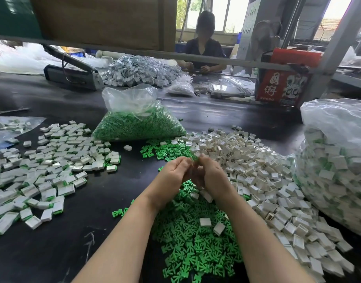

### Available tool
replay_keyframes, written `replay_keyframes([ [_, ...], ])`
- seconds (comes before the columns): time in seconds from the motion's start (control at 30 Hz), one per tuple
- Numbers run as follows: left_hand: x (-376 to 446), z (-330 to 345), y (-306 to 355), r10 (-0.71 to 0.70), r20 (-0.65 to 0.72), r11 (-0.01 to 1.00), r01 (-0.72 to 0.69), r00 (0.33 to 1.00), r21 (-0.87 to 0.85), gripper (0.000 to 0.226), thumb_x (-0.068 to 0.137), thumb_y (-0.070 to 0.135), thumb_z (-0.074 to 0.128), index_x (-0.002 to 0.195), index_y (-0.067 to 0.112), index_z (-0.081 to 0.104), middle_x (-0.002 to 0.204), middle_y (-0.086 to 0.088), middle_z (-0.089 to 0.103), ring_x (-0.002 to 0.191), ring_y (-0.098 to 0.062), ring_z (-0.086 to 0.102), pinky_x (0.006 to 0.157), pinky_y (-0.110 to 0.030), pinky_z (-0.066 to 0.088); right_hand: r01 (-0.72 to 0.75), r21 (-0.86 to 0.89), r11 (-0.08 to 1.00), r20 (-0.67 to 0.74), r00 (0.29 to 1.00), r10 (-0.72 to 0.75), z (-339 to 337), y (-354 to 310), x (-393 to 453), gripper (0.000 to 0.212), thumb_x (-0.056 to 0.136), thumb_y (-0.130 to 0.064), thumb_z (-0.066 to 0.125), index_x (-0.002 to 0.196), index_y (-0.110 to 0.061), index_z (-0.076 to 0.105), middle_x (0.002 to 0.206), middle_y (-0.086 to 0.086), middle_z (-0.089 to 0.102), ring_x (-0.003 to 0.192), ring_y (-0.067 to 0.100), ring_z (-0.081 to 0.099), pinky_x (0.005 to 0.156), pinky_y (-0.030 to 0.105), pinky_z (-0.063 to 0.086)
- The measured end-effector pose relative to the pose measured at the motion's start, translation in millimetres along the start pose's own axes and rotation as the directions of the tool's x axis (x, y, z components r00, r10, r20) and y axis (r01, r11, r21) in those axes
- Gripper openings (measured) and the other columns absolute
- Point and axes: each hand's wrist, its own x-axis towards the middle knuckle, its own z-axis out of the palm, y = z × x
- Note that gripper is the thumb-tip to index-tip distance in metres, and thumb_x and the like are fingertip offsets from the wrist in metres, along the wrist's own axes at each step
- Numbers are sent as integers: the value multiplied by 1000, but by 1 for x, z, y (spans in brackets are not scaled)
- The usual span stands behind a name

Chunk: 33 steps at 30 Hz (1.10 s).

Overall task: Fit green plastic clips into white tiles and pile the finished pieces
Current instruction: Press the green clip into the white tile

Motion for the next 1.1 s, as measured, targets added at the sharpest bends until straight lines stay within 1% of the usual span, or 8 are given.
replay_keyframes([
  [0.1,1,0,0,-5,42,994,10,999,-109,31,107,18,38,80,12,52,74,4,51,78,-7,54,97,-32,48,-68,151,986,47,997,61,-3,-5,-2,53,106,-43,24,80,-6,51,53,-5,49,41,4,42,41,13,35],
  [0.17,0,-1,0,-12,68,990,21,998,-140,30,106,20,40,84,14,59,77,4,59,82,-7,59,100,-33,49,-93,158,983,67,994,83,-3,-6,-3,51,105,-44,28,73,-11,48,49,-8,46,38,2,40,39,13,32],
  [0.37,-2,-2,4,8,140,981,19,990,-192,29,107,16,36,92,10,60,75,8,68,78,-3,65,85,-21,52,-94,160,983,120,990,76,-4,-1,-1,54,103,-47,33,58,-23,51,52,-5,37,47,13,26,50,35,14],
  [0.53,-4,-3,9,-10,198,984,45,980,-171,27,107,13,34,95,9,58,75,13,69,78,2,65,80,-14,50,-135,204,970,210,973,92,-10,0,-1,57,102,-47,35,51,-28,53,52,-7,38,46,11,27,48,30,18],
  [0.7,-3,-6,7,-29,212,996,48,977,-82,24,107,16,36,101,7,58,77,12,65,78,-1,59,83,-18,50,-165,229,959,265,959,102,-13,-1,-1,57,103,-44,34,53,-28,57,51,-8,36,45,10,27,46,27,19],
  [0.8,-4,-4,6,-22,209,995,43,978,-95,28,107,13,34,96,8,58,73,15,66,74,2,61,75,-13,49,-147,199,969,246,965,96,-13,-2,-2,49,103,-43,34,63,-21,50,51,-6,35,45,11,26,47,29,17],
  [0.93,-3,-2,1,-43,137,987,63,990,-145,32,106,15,37,89,9,63,80,2,68,84,-9,65,88,-24,54,-65,131,989,109,993,51,-5,-1,-3,58,105,-39,34,50,-24,47,48,-5,32,42,11,24,41,25,17],
  [1.1,-2,-3,0,-61,87,990,71,994,-119,29,106,15,37,82,11,53,70,3,49,68,-8,46,68,-18,43,113,8,994,-10,994,-113,1,2,-2,49,106,-26,36,58,-21,48,47,-12,40,43,4,33,45,18,30],
])
